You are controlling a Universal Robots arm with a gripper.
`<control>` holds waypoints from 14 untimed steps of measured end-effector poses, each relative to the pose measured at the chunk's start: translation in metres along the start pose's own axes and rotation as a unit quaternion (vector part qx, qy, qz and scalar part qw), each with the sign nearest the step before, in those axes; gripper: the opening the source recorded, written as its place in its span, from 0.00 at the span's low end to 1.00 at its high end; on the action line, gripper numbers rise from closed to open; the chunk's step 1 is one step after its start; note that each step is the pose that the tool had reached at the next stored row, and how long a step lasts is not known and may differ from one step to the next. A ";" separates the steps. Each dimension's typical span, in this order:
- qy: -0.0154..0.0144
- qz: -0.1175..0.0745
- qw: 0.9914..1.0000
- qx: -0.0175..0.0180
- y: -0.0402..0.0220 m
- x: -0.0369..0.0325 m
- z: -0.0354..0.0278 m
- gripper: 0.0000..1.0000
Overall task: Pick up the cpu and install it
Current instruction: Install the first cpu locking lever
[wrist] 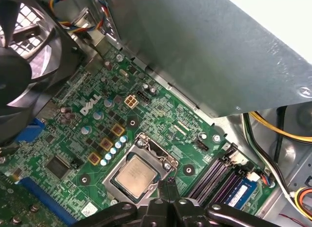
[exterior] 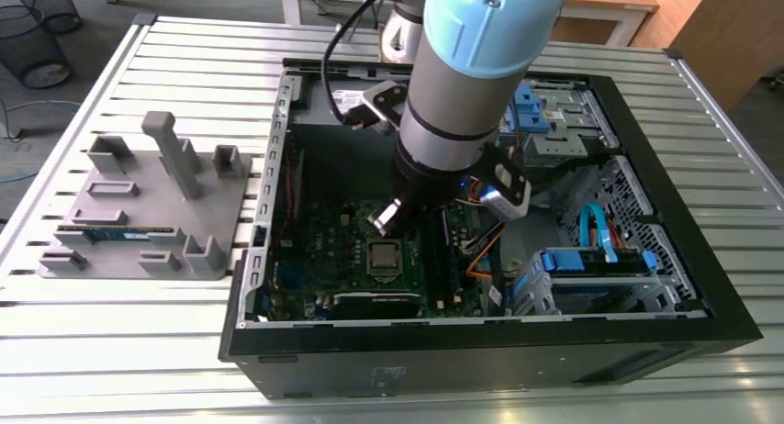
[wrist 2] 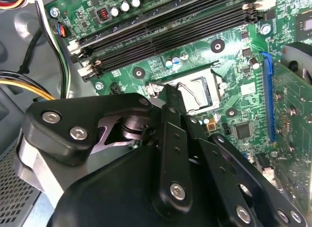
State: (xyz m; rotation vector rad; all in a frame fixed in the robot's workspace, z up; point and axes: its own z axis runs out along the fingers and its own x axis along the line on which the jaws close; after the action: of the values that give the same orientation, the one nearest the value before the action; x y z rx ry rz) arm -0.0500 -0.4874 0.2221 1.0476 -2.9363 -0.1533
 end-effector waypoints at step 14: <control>0.001 0.013 1.000 0.002 -0.0011 0.0002 0.0112 0.11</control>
State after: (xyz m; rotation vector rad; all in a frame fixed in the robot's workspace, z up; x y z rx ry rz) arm -0.0500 -0.4874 0.2109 1.0099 -2.9490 -0.1448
